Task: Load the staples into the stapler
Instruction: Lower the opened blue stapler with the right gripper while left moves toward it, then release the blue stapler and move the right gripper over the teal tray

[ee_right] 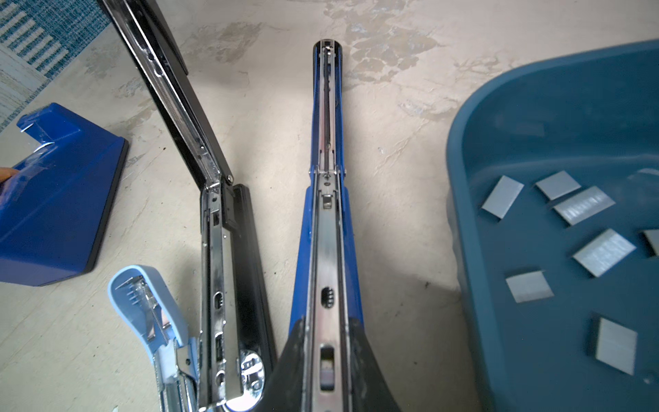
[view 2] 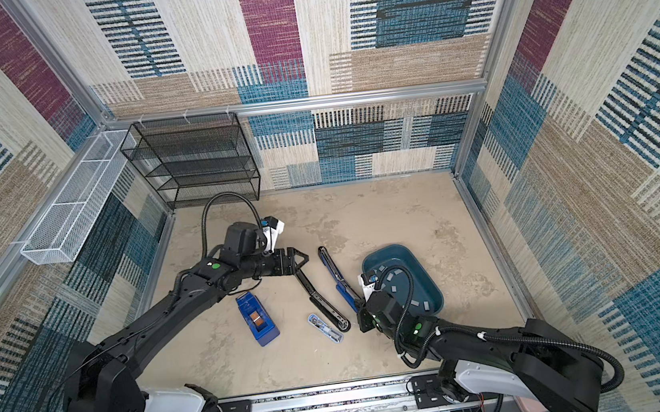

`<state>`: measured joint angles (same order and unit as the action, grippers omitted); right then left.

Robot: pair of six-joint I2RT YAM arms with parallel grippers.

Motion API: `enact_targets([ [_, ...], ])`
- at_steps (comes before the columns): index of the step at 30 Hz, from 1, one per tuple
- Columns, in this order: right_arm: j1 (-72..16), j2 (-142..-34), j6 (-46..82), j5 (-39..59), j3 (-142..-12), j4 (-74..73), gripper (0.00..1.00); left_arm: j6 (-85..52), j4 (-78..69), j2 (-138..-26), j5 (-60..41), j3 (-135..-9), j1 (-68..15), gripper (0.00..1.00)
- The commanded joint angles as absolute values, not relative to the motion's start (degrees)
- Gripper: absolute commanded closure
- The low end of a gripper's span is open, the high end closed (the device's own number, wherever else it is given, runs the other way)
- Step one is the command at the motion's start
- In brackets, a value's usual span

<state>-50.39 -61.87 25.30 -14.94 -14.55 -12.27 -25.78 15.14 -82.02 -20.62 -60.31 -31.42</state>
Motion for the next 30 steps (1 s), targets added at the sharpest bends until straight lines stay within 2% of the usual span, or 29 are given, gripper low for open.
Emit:
enact_targets([
  [1,-50.5,-61.8,26.4,-13.6,-13.7,-17.6,0.86,-27.8,8.3,-83.8,-18.4,-60.0,-32.4,0.21],
  [6,-50.5,-62.7,27.4,-12.6,-12.3,-20.4,0.81,-27.6,5.6,-87.1,-18.5,-59.2,-32.7,0.21],
  [11,-50.5,-64.3,27.5,-13.1,-13.4,-19.5,0.80,-27.0,5.7,-89.5,-17.4,-59.9,-32.7,0.21],
  [17,-50.4,-61.8,27.9,-13.8,-12.5,-18.4,0.60,-26.3,5.5,-90.6,-15.3,-59.5,-32.7,0.21],
  [20,-50.4,-60.0,28.0,-13.7,-12.6,-17.3,0.54,-26.0,5.9,-92.0,-14.6,-60.2,-32.7,0.22],
  [30,-50.4,-51.4,28.7,-13.3,-14.2,-10.9,0.50,-25.2,5.8,-96.3,-13.3,-60.4,-32.6,0.22],
])
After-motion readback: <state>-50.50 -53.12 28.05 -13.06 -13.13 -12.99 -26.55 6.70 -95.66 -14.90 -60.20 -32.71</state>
